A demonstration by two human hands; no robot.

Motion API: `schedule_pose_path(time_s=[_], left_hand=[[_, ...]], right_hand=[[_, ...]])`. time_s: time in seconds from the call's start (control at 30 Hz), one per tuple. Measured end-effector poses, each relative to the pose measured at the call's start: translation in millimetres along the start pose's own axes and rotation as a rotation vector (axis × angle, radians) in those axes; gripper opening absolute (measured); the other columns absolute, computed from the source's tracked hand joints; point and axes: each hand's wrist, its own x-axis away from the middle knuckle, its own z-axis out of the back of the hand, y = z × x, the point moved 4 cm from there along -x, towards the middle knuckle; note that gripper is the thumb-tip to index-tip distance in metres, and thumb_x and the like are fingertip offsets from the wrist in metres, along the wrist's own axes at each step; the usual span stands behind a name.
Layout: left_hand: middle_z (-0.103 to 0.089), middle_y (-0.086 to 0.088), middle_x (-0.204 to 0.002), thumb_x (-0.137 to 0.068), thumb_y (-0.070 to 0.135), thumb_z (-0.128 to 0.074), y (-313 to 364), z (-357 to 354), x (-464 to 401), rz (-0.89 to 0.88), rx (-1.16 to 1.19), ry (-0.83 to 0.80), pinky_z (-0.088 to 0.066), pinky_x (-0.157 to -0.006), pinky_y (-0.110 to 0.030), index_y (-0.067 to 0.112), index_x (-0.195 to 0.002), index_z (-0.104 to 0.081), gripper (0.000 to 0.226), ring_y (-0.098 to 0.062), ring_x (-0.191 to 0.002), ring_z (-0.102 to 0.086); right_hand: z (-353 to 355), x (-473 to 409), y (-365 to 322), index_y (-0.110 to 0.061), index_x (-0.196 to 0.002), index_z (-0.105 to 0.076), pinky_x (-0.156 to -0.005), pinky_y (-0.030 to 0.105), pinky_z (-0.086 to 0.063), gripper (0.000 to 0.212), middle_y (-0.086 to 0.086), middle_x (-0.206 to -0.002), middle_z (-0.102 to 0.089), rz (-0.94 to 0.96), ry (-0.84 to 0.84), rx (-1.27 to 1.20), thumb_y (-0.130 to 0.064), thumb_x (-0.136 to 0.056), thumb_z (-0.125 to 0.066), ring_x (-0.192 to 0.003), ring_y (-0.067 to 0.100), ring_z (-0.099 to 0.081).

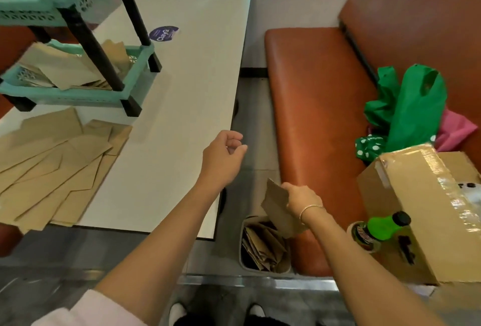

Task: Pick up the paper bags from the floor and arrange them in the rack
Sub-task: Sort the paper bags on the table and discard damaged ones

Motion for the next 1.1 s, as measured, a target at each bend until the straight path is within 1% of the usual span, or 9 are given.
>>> schedule_pose_path(time_s=[0.07, 0.17, 0.37, 0.57, 0.7, 0.77, 0.87, 1.0, 1.1], left_hand=[[-0.057, 0.009, -0.098, -0.093, 0.021, -0.055, -5.7, -3.9, -2.9, -0.006, -0.036, 0.004, -0.036, -0.065, -0.004, 0.019, -0.114, -0.055, 0.021, 0.0, -0.077, -0.051], [-0.057, 0.011, -0.096, -0.093, 0.021, -0.055, -15.1, -10.0, -5.6, -0.013, -0.079, 0.012, -0.038, -0.063, -0.002, 0.019, -0.112, -0.057, 0.019, 0.003, -0.077, -0.051], [-0.055, 0.016, -0.09, -0.093, 0.02, -0.056, -28.3, -13.6, -8.0, -0.019, -0.09, 0.03, -0.037, -0.061, 0.006, 0.024, -0.105, -0.056, 0.013, 0.004, -0.078, -0.052], [-0.055, 0.019, -0.088, -0.092, 0.019, -0.056, -41.5, -4.0, -3.6, 0.023, -0.072, 0.056, -0.038, -0.061, 0.004, 0.027, -0.101, -0.055, 0.012, 0.004, -0.075, -0.053], [-0.056, 0.018, -0.088, -0.092, 0.018, -0.057, -41.1, 1.6, 0.0, 0.027, -0.05, 0.056, -0.038, -0.062, 0.004, 0.026, -0.099, -0.056, 0.011, 0.004, -0.075, -0.053], [-0.056, 0.018, -0.088, -0.092, 0.017, -0.057, -37.7, 4.8, 2.5, 0.014, -0.048, 0.049, -0.038, -0.063, 0.004, 0.026, -0.098, -0.057, 0.01, 0.005, -0.075, -0.052], [-0.058, 0.013, -0.091, -0.092, 0.017, -0.057, -33.9, 13.9, 5.6, -0.002, -0.057, 0.058, -0.038, -0.062, 0.002, 0.024, -0.097, -0.058, 0.01, 0.005, -0.074, -0.052], [-0.059, 0.01, -0.096, -0.093, 0.018, -0.055, -32.5, 29.1, 9.4, 0.008, -0.098, 0.057, -0.035, -0.062, -0.003, 0.022, -0.101, -0.06, 0.01, 0.002, -0.073, -0.051], [-0.059, 0.008, -0.101, -0.094, 0.02, -0.054, -31.8, 43.8, 12.1, 0.021, -0.116, 0.064, -0.038, -0.074, -0.014, 0.019, -0.106, -0.06, 0.013, -0.006, -0.083, -0.052]], right_hand=[[-29.4, -8.1, 1.4, -0.02, -0.125, -0.046, -0.082, 0.037, -0.047, 0.04, 0.014, -0.115, -0.06, 0.009, -0.03, -0.01, -0.002, -0.09, -0.035, -0.103, 0.032, -0.058], [-66.4, -18.9, 1.0, -0.019, -0.132, -0.043, -0.087, 0.038, -0.047, 0.045, 0.015, -0.119, -0.059, 0.015, -0.095, -0.013, 0.0, -0.092, -0.032, -0.107, 0.032, -0.058], [-112.2, -38.3, 0.4, -0.013, -0.134, -0.039, -0.09, 0.04, -0.046, 0.046, 0.016, -0.123, -0.056, 0.009, -0.168, 0.005, 0.002, -0.093, -0.028, -0.111, 0.033, -0.056], [-125.9, -38.2, -7.2, -0.014, -0.135, -0.037, -0.09, 0.038, -0.045, 0.041, 0.012, -0.13, -0.049, 0.008, -0.184, -0.001, -0.01, -0.094, -0.038, -0.118, 0.03, -0.05], [-107.6, -38.1, -15.7, -0.016, -0.126, -0.053, -0.088, 0.036, -0.05, 0.035, 0.009, -0.123, -0.057, 0.026, -0.174, -0.052, -0.012, -0.093, -0.042, -0.111, 0.027, -0.057], [-88.9, -38.6, -23.7, -0.018, -0.122, -0.057, -0.087, 0.034, -0.051, 0.033, 0.009, -0.119, -0.061, 0.048, -0.154, -0.073, -0.012, -0.092, -0.044, -0.107, 0.027, -0.059], [-54.6, -38.4, -43.2, -0.021, -0.118, -0.06, -0.088, 0.034, -0.051, 0.031, 0.006, -0.119, -0.062, 0.112, -0.085, -0.106, -0.014, -0.091, -0.045, -0.106, 0.026, -0.06], [-6.8, -31.1, -75.8, -0.022, -0.12, -0.059, -0.088, 0.032, -0.048, 0.032, 0.006, -0.121, -0.061, 0.194, 0.027, -0.089, -0.016, -0.093, -0.043, -0.109, 0.026, -0.058], [28.7, -21.0, -98.4, -0.022, -0.119, -0.059, -0.087, 0.031, -0.047, 0.031, 0.007, -0.12, -0.062, 0.221, 0.13, -0.077, -0.016, -0.093, -0.043, -0.108, 0.027, -0.058]])
